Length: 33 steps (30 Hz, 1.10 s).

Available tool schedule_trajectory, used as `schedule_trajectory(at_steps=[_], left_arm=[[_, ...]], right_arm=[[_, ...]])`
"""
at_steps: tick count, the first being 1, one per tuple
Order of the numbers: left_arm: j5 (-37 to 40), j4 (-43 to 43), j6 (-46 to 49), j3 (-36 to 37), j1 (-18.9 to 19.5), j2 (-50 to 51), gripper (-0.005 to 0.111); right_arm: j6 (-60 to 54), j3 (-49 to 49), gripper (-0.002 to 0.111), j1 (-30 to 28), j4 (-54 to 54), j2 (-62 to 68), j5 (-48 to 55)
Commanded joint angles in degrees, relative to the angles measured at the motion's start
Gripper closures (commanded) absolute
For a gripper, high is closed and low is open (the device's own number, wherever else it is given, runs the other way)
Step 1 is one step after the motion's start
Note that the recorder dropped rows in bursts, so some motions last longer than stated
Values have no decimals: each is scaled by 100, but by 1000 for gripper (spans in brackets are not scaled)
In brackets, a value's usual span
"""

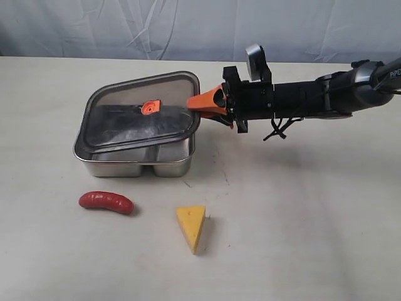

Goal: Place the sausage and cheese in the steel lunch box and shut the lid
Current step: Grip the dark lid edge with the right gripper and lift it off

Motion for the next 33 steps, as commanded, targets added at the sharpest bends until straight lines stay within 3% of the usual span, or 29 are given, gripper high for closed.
schedule_trajectory(at_steps=[1, 11, 24, 28, 33], left_arm=[[-53, -12, -26, 24, -7, -28, 107], [-53, -2, -26, 24, -7, -28, 107], [-53, 22, -26, 24, -7, -28, 107], [-53, 73, -26, 24, -7, -28, 107], [-83, 121, -26, 24, -7, -28, 107]], right_arm=[[-72, -426, 109, 1, 65, -77, 115], [25, -950, 109, -276, -498, -286, 115], [25, -950, 109, -1136, -2660, -2451, -1193], [48, -950, 109, -1136, -3968, -2953, -1705], [240, -950, 109, -1090, -5382, -3142, -1413]])
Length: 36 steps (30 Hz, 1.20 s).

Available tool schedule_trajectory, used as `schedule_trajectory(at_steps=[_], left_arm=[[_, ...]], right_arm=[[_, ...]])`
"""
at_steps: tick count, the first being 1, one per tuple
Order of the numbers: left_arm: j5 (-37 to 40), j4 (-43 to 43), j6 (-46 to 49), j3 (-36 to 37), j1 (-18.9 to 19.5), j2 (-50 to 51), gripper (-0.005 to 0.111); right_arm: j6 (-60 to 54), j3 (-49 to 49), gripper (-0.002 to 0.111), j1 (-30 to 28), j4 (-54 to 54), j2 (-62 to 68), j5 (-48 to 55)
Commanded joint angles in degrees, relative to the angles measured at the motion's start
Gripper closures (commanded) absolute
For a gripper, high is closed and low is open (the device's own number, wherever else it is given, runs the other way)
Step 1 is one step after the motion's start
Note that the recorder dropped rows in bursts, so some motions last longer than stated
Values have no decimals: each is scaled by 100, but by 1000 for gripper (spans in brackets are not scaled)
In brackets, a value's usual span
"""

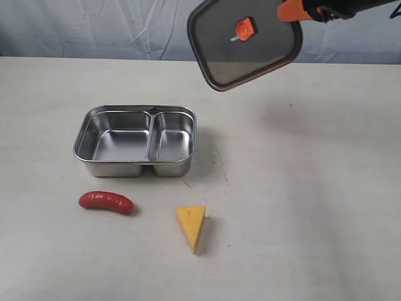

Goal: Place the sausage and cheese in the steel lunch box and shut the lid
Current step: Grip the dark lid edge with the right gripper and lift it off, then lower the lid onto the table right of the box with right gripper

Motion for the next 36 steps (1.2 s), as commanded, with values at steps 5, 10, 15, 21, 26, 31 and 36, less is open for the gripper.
schedule_trajectory(at_steps=[5, 10, 15, 21, 26, 31, 36], left_arm=[[-191, 30, -26, 24, -7, -28, 107], [-191, 30, -26, 24, -7, -28, 107], [-191, 30, -26, 24, -7, -28, 107], [-191, 30, -26, 24, -7, -28, 107], [-191, 30, -26, 24, -7, -28, 107], [-191, 30, -26, 24, -7, -28, 107], [-187, 75, -26, 24, -7, -28, 107]], right_arm=[[147, -9, 109, 414, -2216, -116, 282], [147, -9, 109, 1095, -3254, -116, 25], [306, -9, 109, 1685, -4107, -82, 34], [1006, -9, 109, 2129, -5130, -54, 47], [1261, -9, 109, 2359, -5145, -10, 402], [1403, 269, 109, 2615, -5103, 124, 687], [1529, 881, 109, 2705, -5054, 165, 507]])
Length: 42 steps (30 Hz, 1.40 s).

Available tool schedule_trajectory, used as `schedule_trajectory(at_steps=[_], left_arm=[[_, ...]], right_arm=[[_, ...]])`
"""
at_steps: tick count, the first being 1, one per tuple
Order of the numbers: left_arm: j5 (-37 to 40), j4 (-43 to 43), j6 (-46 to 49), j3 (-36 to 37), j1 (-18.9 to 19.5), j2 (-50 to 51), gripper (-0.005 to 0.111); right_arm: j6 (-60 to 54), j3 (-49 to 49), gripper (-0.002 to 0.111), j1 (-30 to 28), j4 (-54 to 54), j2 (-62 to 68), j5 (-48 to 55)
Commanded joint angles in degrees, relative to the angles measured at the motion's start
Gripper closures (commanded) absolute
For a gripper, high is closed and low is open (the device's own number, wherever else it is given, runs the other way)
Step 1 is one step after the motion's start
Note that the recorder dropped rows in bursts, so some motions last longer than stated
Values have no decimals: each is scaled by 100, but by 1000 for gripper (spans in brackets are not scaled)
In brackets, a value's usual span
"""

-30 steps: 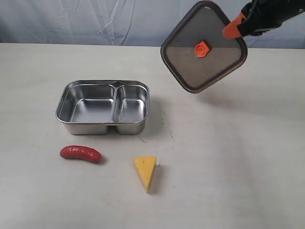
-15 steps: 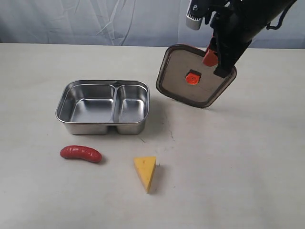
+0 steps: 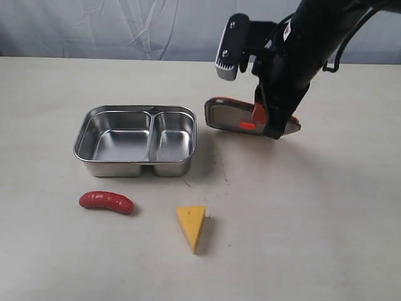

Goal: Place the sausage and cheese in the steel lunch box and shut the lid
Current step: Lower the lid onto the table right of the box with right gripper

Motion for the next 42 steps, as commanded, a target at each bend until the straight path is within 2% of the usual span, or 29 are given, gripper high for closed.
schedule_trajectory(at_steps=[1, 12, 23, 34, 37, 40, 42], left_arm=[[-53, 34, -26, 24, -7, -28, 107], [-53, 34, -26, 24, -7, -28, 107], [-53, 22, -26, 24, -7, -28, 107], [-53, 22, -26, 24, -7, -28, 107], [-53, 22, -26, 24, -7, -28, 107], [-53, 22, -26, 24, -7, -28, 107], [-53, 12, -26, 24, -7, -28, 107]], right_arm=[[149, 564, 109, 18, 91, 138, 5], [277, 1531, 109, 18, 331, 150, -593], [277, 1555, 109, 18, 777, 198, -686], [277, 1555, 109, 18, 778, 595, -686], [277, 1555, 98, 18, 801, 595, -572], [277, 1555, 77, 18, 801, 595, -559], [277, 1555, 73, 18, 801, 595, -581]])
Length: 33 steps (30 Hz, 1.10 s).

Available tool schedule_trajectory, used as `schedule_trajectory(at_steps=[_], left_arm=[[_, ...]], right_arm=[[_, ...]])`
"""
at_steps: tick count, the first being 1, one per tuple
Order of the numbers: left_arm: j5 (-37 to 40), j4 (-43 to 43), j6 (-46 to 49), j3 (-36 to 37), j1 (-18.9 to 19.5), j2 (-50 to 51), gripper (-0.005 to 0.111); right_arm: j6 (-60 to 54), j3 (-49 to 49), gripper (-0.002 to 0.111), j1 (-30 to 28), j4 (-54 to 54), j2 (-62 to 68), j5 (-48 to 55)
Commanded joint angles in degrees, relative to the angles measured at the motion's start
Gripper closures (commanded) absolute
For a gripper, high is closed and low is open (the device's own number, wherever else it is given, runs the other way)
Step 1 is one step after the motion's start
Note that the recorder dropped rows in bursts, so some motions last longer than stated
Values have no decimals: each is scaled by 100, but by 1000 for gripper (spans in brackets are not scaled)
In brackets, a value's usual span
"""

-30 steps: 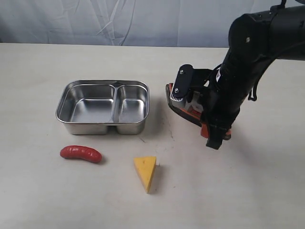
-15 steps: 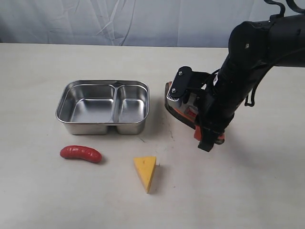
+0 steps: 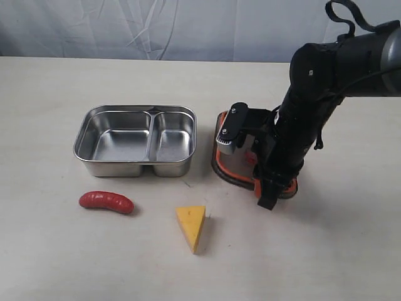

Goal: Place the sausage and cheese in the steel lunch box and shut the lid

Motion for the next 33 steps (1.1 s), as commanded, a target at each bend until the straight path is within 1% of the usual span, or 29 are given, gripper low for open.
schedule_trajectory(at_steps=[1, 6, 8, 10, 12, 13, 15, 17, 18, 20, 21, 23, 26, 27, 29, 32, 33], left_arm=[[-43, 1, -26, 24, -7, -28, 107], [-43, 1, -26, 24, -7, -28, 107], [-43, 1, -26, 24, -7, -28, 107], [-43, 1, -26, 24, -7, -28, 107], [-43, 1, -26, 24, -7, -28, 107], [-43, -16, -26, 24, -7, -28, 107], [-43, -117, -26, 24, -7, -28, 107], [-110, -298, -26, 24, -7, -28, 107], [-219, -443, -26, 24, -7, -28, 107], [-492, -1058, -86, 24, -7, -28, 107], [-653, -1472, -86, 24, -7, -28, 107], [-956, -2118, -86, 24, -7, -28, 107], [-1615, -3154, -143, 24, -7, -28, 107], [-1740, -3361, -143, 24, -7, -28, 107], [-1707, -3490, -303, 24, -7, -28, 107], [-1347, -3473, -1228, -16, -7, -28, 107], [-1173, -3335, -1344, -194, -19, -28, 107]], right_arm=[[21, 28, 73, -15, 70, 25, 126], [71, 28, 74, -15, 70, 25, 116], [177, -7, 72, -15, 45, -1, 129], [426, -77, 69, -15, 45, -113, 139], [765, -180, 69, -15, 90, -275, 116], [945, -241, 71, -15, 174, -381, 71], [1331, -337, 81, -15, 367, -609, -83], [1665, -392, 95, -27, 625, -801, -165], [1753, -392, 101, -27, 747, -879, -165], [1766, -392, 108, -27, 926, -960, 27], [1766, -392, 108, -27, 950, -998, 161], [1870, -372, 105, -27, 950, -1057, 304], [2256, -222, 97, -27, 950, -1322, 131], [2404, -151, 95, -27, 950, -1460, -25], [2668, 40, 94, -27, 950, -1763, -518], [2972, 377, 94, -27, 920, -2289, -1284], [3025, 488, 94, -27, 920, -2466, -1475]])
